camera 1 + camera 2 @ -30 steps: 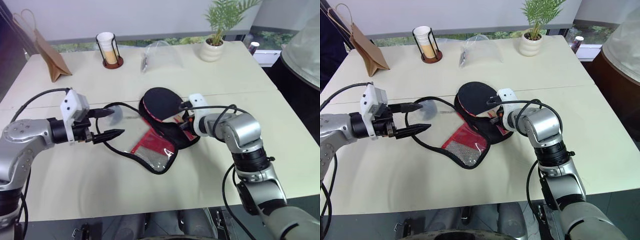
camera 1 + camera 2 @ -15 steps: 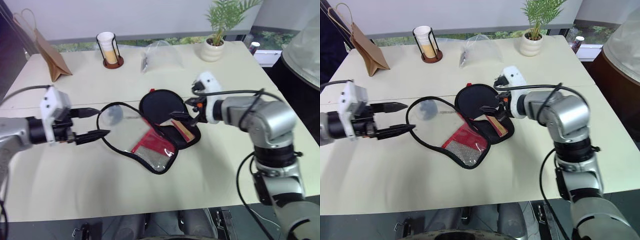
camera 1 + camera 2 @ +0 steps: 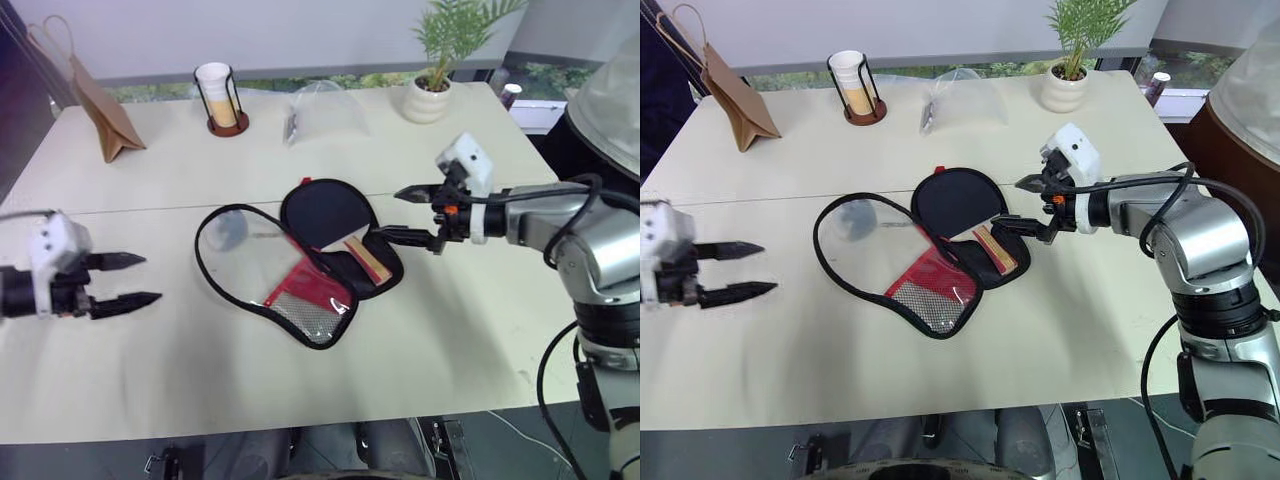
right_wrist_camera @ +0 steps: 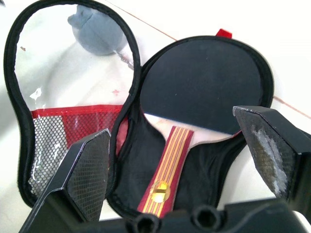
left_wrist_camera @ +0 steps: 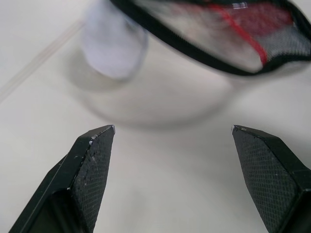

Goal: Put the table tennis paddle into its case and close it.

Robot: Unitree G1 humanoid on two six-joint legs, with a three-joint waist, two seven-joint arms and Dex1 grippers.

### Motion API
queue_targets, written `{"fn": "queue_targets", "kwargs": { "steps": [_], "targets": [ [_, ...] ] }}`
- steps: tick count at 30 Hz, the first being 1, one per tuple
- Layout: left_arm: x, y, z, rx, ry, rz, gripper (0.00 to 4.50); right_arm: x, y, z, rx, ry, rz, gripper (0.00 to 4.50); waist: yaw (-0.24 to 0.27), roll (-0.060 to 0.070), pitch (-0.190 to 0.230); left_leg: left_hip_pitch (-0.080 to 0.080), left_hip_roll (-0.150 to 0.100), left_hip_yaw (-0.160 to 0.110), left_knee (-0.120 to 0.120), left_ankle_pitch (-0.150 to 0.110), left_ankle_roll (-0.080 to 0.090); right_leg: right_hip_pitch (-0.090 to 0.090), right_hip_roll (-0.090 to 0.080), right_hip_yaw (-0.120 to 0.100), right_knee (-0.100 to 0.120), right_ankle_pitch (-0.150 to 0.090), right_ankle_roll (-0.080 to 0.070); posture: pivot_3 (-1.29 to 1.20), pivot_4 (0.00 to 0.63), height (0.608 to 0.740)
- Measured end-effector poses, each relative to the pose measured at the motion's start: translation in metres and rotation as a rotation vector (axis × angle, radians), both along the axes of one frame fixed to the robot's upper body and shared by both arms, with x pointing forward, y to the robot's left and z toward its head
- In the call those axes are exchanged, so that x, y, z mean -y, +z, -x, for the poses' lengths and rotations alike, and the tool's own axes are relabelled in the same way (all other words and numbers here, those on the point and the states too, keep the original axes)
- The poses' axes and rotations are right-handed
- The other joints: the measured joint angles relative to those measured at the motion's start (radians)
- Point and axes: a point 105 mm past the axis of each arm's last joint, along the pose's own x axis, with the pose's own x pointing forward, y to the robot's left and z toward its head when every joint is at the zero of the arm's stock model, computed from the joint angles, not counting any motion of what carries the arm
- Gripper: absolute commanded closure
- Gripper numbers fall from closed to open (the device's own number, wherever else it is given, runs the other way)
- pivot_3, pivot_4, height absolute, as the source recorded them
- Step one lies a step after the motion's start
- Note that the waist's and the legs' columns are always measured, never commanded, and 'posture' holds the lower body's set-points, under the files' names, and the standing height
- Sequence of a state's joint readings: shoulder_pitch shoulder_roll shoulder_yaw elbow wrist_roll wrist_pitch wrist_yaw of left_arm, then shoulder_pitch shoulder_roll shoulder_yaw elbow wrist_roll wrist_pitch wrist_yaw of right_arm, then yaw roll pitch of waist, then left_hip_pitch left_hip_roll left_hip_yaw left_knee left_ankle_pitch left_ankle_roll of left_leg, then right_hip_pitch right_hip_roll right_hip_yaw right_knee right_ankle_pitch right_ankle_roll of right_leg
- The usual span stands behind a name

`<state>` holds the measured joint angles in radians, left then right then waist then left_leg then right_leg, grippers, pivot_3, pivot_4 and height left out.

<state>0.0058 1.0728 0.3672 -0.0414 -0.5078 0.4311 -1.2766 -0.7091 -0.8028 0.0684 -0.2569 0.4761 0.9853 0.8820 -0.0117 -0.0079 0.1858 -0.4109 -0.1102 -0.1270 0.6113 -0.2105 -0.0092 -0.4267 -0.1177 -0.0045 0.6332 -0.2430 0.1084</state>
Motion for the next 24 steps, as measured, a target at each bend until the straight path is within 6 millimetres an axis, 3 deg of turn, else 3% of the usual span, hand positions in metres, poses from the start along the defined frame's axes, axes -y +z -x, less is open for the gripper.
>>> {"fn": "queue_targets", "kwargs": {
  "steps": [3,9,12,18,21,24],
  "targets": [
    [0.016,-0.017,-0.004,-0.001,-0.033,0.027,0.52,0.002,0.001,-0.002,0.007,-0.008,-0.001,0.08,0.002,-0.001,0.000,-0.001,0.000,0.000,0.001,0.000,0.000,0.000,0.000,0.000,-0.002,0.002,0.000,0.00,0.150,0.740],
    [0.078,-0.016,-0.036,0.174,-0.148,0.121,0.52,0.009,0.007,-0.004,0.033,-0.030,0.009,0.08,0.014,-0.003,0.000,-0.001,0.000,0.001,0.002,0.000,0.000,0.002,0.001,0.000,-0.003,0.006,0.003,0.00,0.150,0.740],
    [0.101,-0.005,-0.045,0.219,-0.206,0.157,0.52,0.014,0.010,-0.004,0.045,-0.051,0.015,0.08,0.015,-0.003,0.000,-0.001,0.000,0.001,0.002,0.000,0.000,0.001,0.001,0.000,-0.003,0.006,0.003,0.00,0.150,0.740],
    [0.139,0.039,-0.079,0.326,-0.277,0.290,0.52,0.023,0.017,-0.005,0.077,-0.094,0.018,0.08,0.023,-0.003,0.000,-0.001,0.000,0.001,0.004,0.000,0.000,0.002,0.004,0.000,-0.003,0.007,0.005,0.00,0.150,0.740],
    [0.158,0.040,-0.103,0.328,-0.269,0.328,0.52,0.030,0.022,-0.006,0.097,-0.135,0.010,0.08,0.024,-0.003,0.000,-0.001,-0.001,0.002,0.005,0.000,0.001,0.003,0.004,0.000,-0.003,0.007,0.006,0.00,0.150,0.740],
    [0.181,0.025,-0.123,0.299,-0.263,0.329,0.52,0.037,0.025,-0.007,0.098,-0.172,0.006,0.08,0.024,-0.004,0.000,-0.001,-0.001,0.002,0.005,0.000,0.001,0.003,0.004,0.000,-0.003,0.008,0.007,0.00,0.150,0.740]
  ]
}}
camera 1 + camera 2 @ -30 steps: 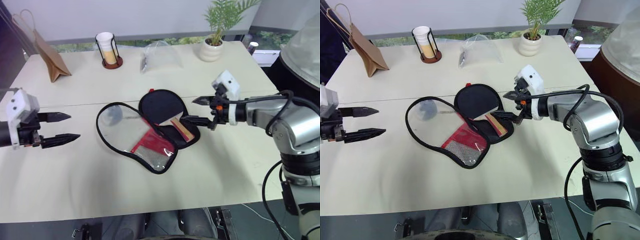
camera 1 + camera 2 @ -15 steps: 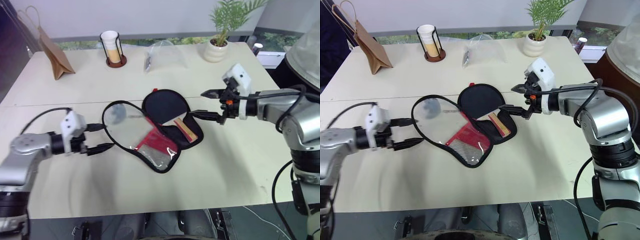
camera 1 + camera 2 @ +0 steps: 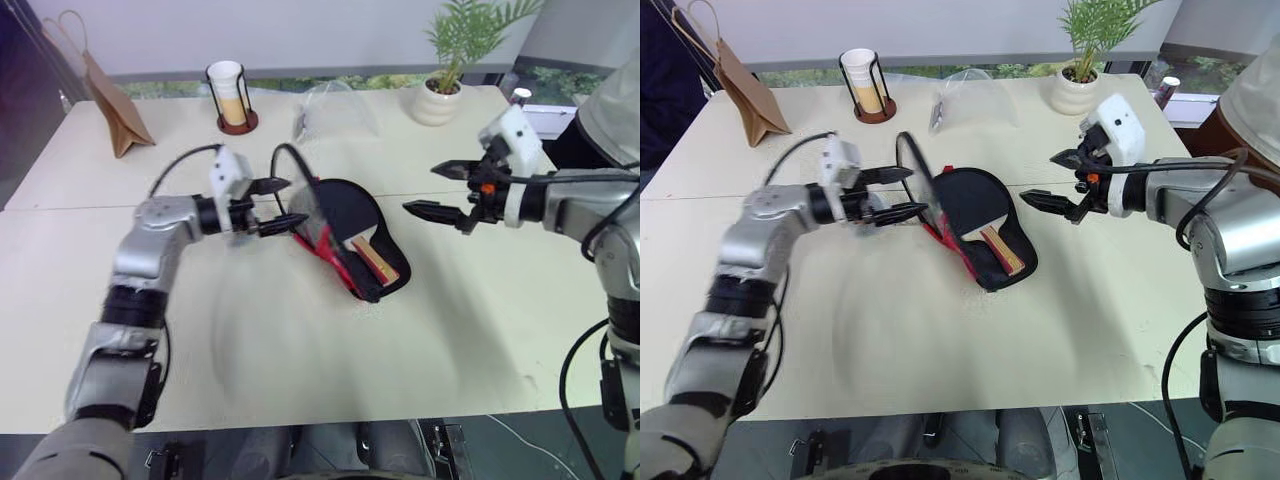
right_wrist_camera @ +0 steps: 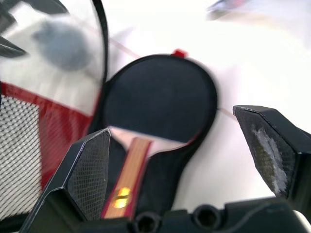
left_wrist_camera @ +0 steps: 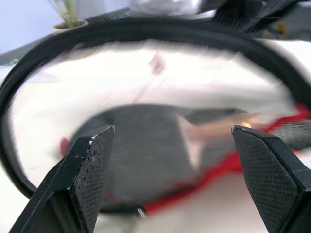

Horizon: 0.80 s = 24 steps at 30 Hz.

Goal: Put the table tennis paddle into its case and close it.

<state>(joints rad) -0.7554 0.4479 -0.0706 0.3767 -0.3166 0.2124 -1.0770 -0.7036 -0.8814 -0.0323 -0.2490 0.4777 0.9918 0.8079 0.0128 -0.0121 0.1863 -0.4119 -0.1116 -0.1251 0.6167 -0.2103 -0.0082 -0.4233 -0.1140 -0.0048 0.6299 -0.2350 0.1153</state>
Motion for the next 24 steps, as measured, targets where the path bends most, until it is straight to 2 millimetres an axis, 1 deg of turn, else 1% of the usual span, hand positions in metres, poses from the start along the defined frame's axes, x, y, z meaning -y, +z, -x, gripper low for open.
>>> {"fn": "queue_targets", "kwargs": {
  "steps": [2,4,7,10,12,13,16,19,21,24],
  "targets": [
    [0.018,-0.015,-0.012,-0.018,0.002,-0.022,0.52,0.005,-0.002,0.000,-0.024,-0.032,-0.014,0.08,0.000,0.000,0.000,0.000,0.000,0.000,0.000,0.000,0.001,0.000,0.000,0.000,0.000,0.000,0.000,0.00,0.150,0.740],
    [0.036,-0.025,-0.023,-0.018,0.011,-0.054,0.52,0.007,-0.009,0.001,-0.066,-0.053,-0.026,0.08,-0.001,-0.001,0.001,0.000,0.000,0.001,0.001,0.000,0.001,0.000,0.000,0.000,0.000,0.000,0.001,0.00,0.150,0.740],
    [0.058,-0.041,-0.034,-0.011,0.034,-0.116,0.52,0.006,-0.020,0.000,-0.144,-0.064,-0.068,0.08,-0.005,-0.001,0.001,0.000,0.000,0.001,0.001,-0.001,0.001,0.000,0.000,0.000,0.000,0.001,0.001,0.00,0.150,0.740],
    [0.068,-0.059,-0.036,-0.020,0.052,-0.162,0.52,0.006,-0.036,-0.005,-0.240,-0.077,-0.116,0.08,-0.007,-0.001,0.001,-0.001,0.000,0.001,0.001,-0.001,0.001,-0.001,0.000,0.000,0.001,0.001,0.001,0.00,0.150,0.740],
    [0.067,-0.067,-0.036,-0.030,0.058,-0.177,0.52,0.004,-0.047,-0.009,-0.294,-0.077,-0.124,0.08,-0.010,-0.001,0.001,-0.001,0.000,0.001,0.001,-0.001,0.001,-0.001,0.000,0.000,0.001,0.001,0.001,0.00,0.150,0.740],
    [0.066,-0.067,-0.036,-0.030,0.056,-0.175,0.52,0.003,-0.054,-0.011,-0.321,-0.079,-0.123,0.08,-0.012,-0.001,0.001,-0.001,0.000,0.001,0.002,-0.001,0.001,-0.001,0.000,0.000,0.001,0.001,0.001,0.00,0.150,0.740],
    [0.065,-0.053,-0.034,-0.008,0.024,-0.129,0.52,-0.001,-0.077,-0.021,-0.392,-0.077,-0.105,0.08,-0.015,-0.001,0.000,-0.001,0.000,0.001,0.003,-0.001,0.001,-0.001,0.000,0.000,0.002,0.001,0.001,0.00,0.150,0.740],
    [0.055,-0.021,-0.028,0.038,-0.019,-0.052,0.52,-0.006,-0.093,-0.029,-0.433,-0.061,-0.095,0.08,-0.028,-0.001,0.000,-0.003,0.000,0.001,0.005,-0.001,0.001,-0.002,0.001,0.000,0.002,0.001,0.002,0.00,0.150,0.740],
    [0.044,0.002,-0.015,0.061,-0.057,0.002,0.52,-0.005,-0.099,-0.034,-0.450,-0.061,-0.087,0.08,-0.035,-0.001,0.000,-0.003,0.000,0.001,0.006,-0.001,0.001,-0.002,0.001,0.001,0.003,0.001,0.002,0.00,0.150,0.740],
    [0.022,0.018,0.009,0.055,-0.087,0.026,0.52,-0.009,-0.104,-0.038,-0.471,-0.035,-0.091,0.08,-0.042,0.000,0.000,-0.003,0.001,0.001,0.006,-0.001,0.001,-0.003,0.002,0.002,0.003,0.001,0.001,0.00,0.150,0.740]
  ]
}}
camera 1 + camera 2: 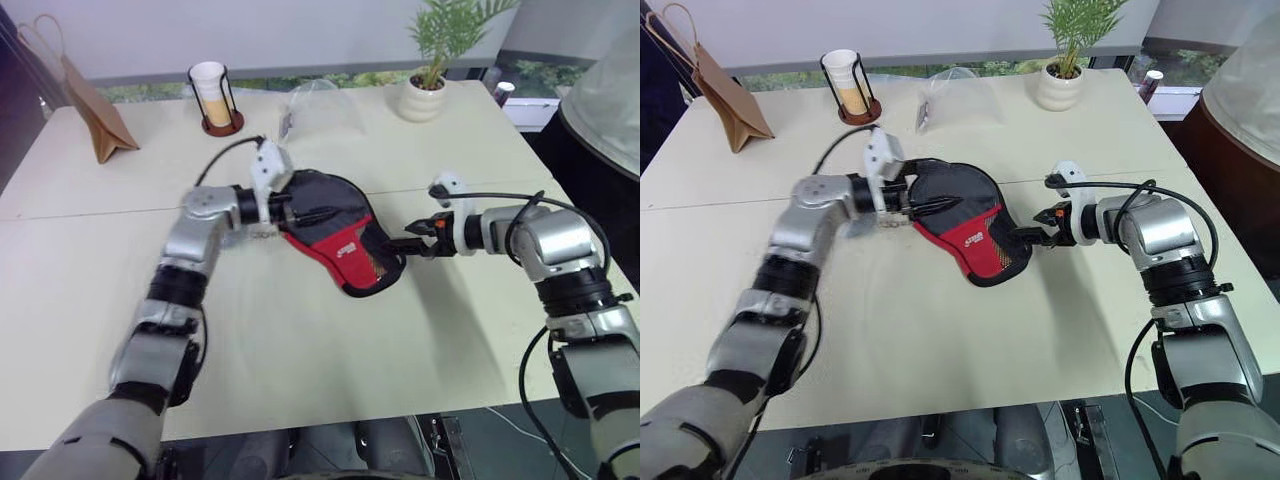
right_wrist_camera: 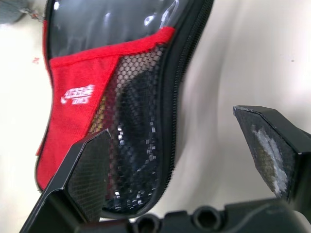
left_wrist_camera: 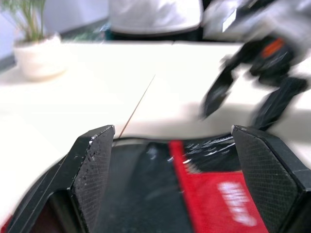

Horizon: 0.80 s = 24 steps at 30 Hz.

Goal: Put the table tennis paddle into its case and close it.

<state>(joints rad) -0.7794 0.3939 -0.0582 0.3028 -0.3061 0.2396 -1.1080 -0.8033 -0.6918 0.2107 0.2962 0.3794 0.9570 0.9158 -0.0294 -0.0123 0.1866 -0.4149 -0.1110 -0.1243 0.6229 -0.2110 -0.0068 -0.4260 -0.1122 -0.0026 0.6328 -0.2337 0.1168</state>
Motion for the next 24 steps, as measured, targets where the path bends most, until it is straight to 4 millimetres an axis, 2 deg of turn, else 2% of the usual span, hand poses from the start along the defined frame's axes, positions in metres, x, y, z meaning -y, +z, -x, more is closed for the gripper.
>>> {"fn": "queue_targets", "kwargs": {
  "steps": [4,7,13,17,18,21,24],
  "targets": [
    [-0.024,0.006,0.027,-0.024,0.016,-0.020,0.52,-0.012,-0.011,0.004,-0.051,0.063,-0.027,0.08,-0.001,0.000,0.000,0.000,0.000,0.000,0.001,0.000,0.000,0.000,0.000,0.000,0.001,0.001,-0.001,0.00,0.150,0.740],
    [-0.036,0.004,0.038,-0.041,0.054,-0.038,0.52,-0.023,-0.013,0.007,-0.073,0.112,-0.052,0.08,0.005,0.000,0.000,0.000,0.000,0.000,0.001,0.000,0.000,0.000,0.000,0.000,0.001,0.001,-0.001,0.00,0.150,0.740],
    [-0.048,0.003,0.046,-0.062,0.126,-0.023,0.52,-0.037,-0.016,0.006,-0.117,0.164,-0.091,0.08,0.012,0.000,0.000,0.001,0.000,0.000,0.001,0.000,0.000,0.001,0.001,0.000,0.000,0.002,-0.002,0.00,0.150,0.740],
    [-0.046,0.007,0.050,-0.049,0.135,-0.018,0.52,-0.039,-0.017,0.001,-0.142,0.168,-0.116,0.08,0.008,0.000,0.000,0.002,0.002,0.000,0.001,0.000,0.000,0.001,0.002,0.000,0.000,0.002,-0.003,0.00,0.150,0.740],
    [-0.046,0.005,0.052,-0.052,0.139,-0.017,0.52,-0.039,-0.018,0.000,-0.156,0.165,-0.128,0.29,0.007,0.000,0.000,0.003,0.002,0.000,0.000,0.000,0.000,0.002,0.003,0.001,0.000,0.002,-0.003,0.00,0.150,0.740],
    [-0.047,0.003,0.053,-0.059,0.151,-0.016,0.52,-0.034,-0.021,-0.004,-0.184,0.133,-0.147,1.31,0.010,0.000,0.000,0.005,0.003,0.000,0.000,0.000,-0.001,0.003,0.004,0.001,0.000,0.003,-0.004,0.00,0.150,0.740],
    [-0.048,0.003,0.053,-0.056,0.163,-0.019,0.52,-0.031,-0.024,-0.004,-0.211,0.121,-0.173,2.88,0.012,0.000,0.000,0.005,0.003,0.000,0.000,0.000,-0.001,0.004,0.004,0.001,0.000,0.003,-0.004,0.00,0.150,0.740]
  ]
}}
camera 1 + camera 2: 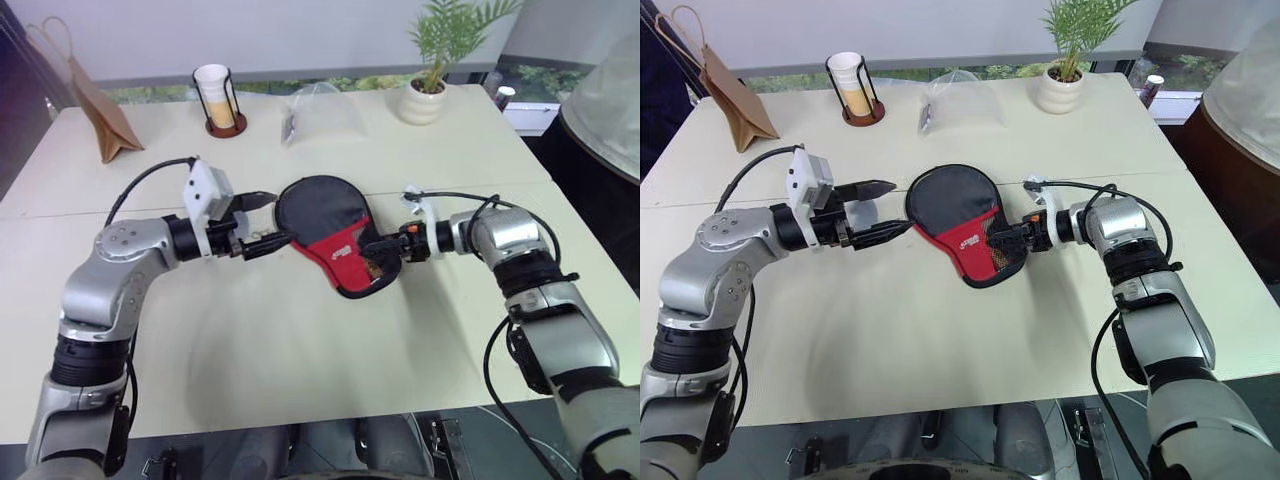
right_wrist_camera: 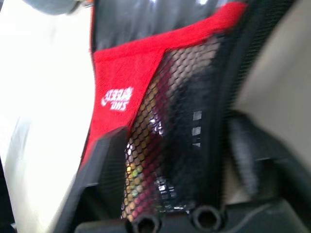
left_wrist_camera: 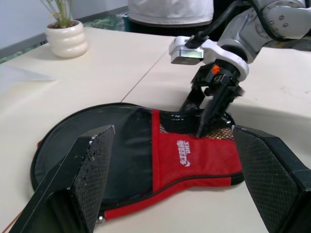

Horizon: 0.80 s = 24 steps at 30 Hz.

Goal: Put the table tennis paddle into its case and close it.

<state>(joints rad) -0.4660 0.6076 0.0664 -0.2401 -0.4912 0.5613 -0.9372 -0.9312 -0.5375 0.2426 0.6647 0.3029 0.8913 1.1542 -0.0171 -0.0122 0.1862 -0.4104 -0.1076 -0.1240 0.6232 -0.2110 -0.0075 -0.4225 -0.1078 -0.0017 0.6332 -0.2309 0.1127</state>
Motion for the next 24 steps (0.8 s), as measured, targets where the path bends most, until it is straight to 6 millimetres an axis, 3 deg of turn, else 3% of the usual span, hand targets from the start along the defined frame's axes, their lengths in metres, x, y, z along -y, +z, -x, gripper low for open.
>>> {"fn": "queue_targets", "kwargs": {
  "steps": [3,4,9,18,24],
  "targets": [
    [0.000,0.000,-0.001,0.004,0.009,0.002,0.52,-0.003,0.001,0.003,-0.026,0.010,-0.037,4.36,0.000,0.000,-0.001,0.001,0.000,0.000,0.000,0.000,0.000,0.001,0.000,0.000,0.000,0.000,0.000,0.00,0.150,0.740],
    [0.000,0.001,-0.001,0.006,0.012,0.002,0.52,-0.002,0.001,0.004,-0.033,0.003,-0.038,4.47,0.001,0.000,-0.001,0.001,0.000,0.000,0.000,0.000,0.000,0.002,0.000,0.000,0.000,0.000,0.000,0.00,0.150,0.740],
    [0.002,0.001,-0.002,0.013,0.012,0.003,0.52,-0.002,-0.010,0.016,-0.102,-0.016,-0.053,4.47,0.002,-0.001,-0.002,0.002,0.000,-0.001,-0.001,0.000,0.000,0.002,0.000,0.000,0.000,0.000,0.000,0.00,0.150,0.740],
    [0.005,0.005,-0.003,0.036,0.003,0.006,0.52,-0.008,-0.019,0.067,-0.296,-0.124,-0.108,4.47,0.007,-0.001,-0.002,0.001,0.000,-0.001,-0.002,-0.001,0.000,0.002,0.000,0.000,-0.002,0.000,0.000,0.00,0.150,0.740],
    [0.005,0.005,-0.003,0.036,0.002,0.007,0.52,-0.006,-0.026,0.092,-0.321,-0.169,-0.161,4.47,0.007,-0.003,-0.003,0.001,0.000,-0.001,-0.002,-0.001,0.000,0.003,0.000,0.000,-0.002,0.000,0.000,0.00,0.150,0.740]
  ]
}}
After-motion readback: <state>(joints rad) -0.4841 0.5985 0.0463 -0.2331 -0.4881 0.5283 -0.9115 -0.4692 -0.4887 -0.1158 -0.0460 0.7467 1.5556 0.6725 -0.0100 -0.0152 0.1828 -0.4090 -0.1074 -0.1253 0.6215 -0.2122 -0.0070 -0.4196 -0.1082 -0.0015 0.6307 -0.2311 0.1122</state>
